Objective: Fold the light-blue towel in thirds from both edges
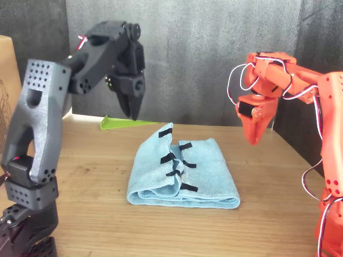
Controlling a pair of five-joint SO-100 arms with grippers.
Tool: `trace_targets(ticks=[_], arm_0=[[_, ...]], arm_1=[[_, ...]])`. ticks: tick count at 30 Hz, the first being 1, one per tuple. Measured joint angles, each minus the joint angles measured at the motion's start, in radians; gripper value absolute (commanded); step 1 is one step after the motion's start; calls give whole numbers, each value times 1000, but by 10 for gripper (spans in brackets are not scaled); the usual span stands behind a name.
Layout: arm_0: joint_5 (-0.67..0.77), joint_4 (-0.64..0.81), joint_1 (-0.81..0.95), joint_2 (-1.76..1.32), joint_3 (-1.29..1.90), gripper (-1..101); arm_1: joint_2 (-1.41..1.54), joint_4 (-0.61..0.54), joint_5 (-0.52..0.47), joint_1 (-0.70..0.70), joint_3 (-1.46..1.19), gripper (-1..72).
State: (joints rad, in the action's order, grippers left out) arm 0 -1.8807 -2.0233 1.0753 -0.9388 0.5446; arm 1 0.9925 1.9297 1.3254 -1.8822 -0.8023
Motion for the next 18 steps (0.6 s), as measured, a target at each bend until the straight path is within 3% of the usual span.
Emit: trace_targets(ticks=[18], arm_0=[[0, -28, -175, 460, -408, -3]], arm_1=[[60, -2, 12, -40, -57, 18]])
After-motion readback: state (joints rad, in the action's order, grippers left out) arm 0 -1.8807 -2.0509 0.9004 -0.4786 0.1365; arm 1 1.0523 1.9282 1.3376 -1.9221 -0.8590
